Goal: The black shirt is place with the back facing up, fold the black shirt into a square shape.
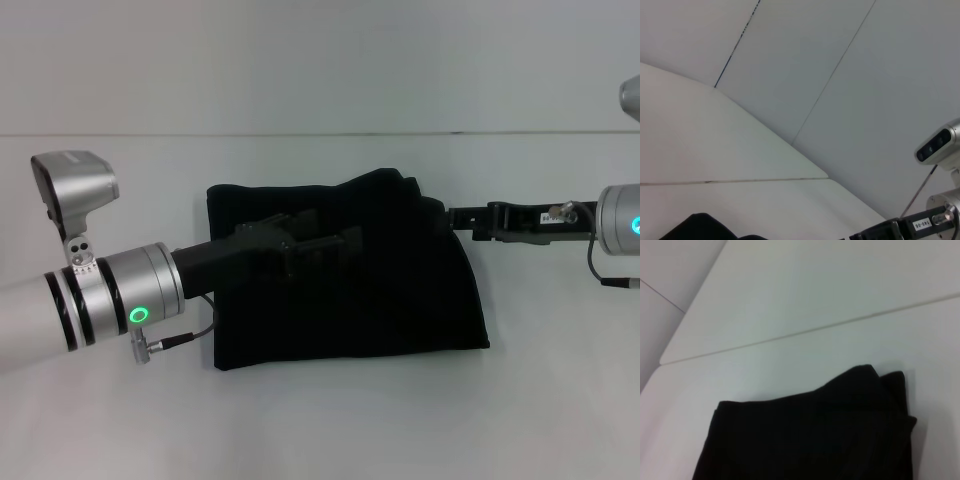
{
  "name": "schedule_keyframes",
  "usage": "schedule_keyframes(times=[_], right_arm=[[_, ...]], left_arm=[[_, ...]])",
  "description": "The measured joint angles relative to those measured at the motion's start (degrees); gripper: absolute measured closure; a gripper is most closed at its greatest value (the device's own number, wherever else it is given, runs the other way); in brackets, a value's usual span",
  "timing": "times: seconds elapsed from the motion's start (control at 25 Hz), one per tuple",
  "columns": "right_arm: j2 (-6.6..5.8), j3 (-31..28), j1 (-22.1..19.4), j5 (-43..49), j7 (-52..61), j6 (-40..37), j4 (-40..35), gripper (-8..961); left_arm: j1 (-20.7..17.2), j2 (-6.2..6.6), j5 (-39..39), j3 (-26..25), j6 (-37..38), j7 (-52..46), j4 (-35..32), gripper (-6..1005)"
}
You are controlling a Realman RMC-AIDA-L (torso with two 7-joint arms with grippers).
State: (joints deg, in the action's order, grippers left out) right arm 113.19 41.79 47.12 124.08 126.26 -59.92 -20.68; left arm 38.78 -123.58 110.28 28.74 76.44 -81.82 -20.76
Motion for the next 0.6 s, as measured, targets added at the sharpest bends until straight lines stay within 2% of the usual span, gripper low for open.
schedule_keyframes(times=[0.28, 0.6], right_arm=[[0.30, 0.5, 0.0, 0.1, 0.3, 0.5, 0.9, 131], [1.46, 0.4, 0.8, -0.1, 0.3, 4.0, 2.3, 135]], left_arm=[[0.1, -0.09, 0.0, 0.0, -0.7, 0.0, 0.0, 62], [0.2, -0.06, 0.3, 0.0, -1.4, 0.0, 0.1, 62]])
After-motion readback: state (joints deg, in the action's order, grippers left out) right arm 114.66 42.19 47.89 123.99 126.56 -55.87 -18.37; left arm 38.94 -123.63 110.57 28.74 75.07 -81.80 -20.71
